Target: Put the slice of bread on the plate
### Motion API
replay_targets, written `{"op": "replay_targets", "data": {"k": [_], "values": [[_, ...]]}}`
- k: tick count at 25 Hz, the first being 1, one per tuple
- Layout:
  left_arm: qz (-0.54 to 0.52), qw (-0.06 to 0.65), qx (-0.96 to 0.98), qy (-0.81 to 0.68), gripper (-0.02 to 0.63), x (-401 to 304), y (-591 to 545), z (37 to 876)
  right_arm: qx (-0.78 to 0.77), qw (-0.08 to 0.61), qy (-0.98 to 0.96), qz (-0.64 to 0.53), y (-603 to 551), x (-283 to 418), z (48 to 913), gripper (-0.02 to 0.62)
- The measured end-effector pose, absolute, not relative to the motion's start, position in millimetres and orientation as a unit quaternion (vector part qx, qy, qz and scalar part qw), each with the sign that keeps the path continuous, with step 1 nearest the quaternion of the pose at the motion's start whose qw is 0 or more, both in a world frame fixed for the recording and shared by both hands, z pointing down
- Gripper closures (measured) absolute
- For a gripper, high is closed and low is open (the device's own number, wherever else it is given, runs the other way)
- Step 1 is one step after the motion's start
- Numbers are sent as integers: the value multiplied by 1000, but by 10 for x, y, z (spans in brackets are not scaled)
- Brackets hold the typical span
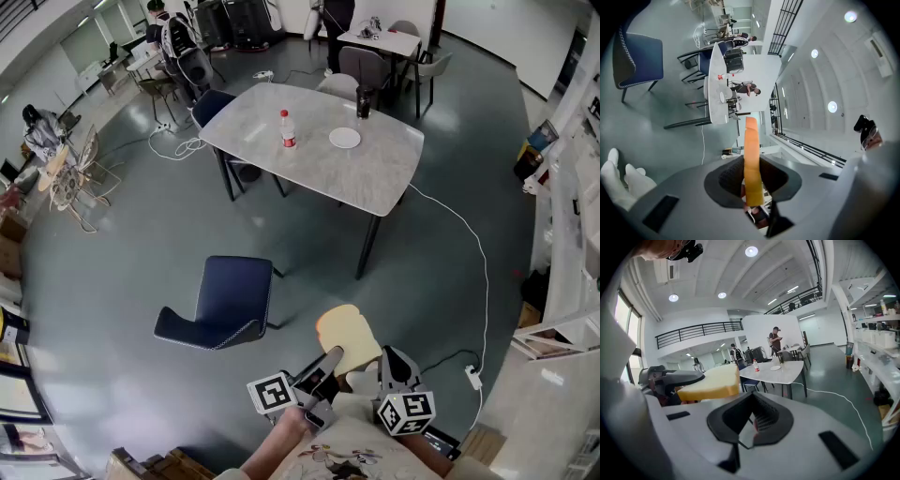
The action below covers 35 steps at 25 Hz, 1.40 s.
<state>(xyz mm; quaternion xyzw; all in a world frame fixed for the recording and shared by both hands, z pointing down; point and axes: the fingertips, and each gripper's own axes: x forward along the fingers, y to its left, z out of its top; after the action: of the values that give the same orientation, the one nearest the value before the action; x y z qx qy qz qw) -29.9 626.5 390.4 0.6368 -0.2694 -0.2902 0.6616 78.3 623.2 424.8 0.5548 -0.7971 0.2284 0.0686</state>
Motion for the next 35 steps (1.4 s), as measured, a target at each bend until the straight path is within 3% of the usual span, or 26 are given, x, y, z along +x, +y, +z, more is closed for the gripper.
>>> {"op": "replay_targets", "data": {"k": [22,35], "values": [[-279,671,633,-265,508,-402,6455,3992,565,64,-787,239,6523,733,4272,589],[-281,683,615,-275,508,-375,5691,4147,559,73,-785,257,5751,806,4436,589]]}}
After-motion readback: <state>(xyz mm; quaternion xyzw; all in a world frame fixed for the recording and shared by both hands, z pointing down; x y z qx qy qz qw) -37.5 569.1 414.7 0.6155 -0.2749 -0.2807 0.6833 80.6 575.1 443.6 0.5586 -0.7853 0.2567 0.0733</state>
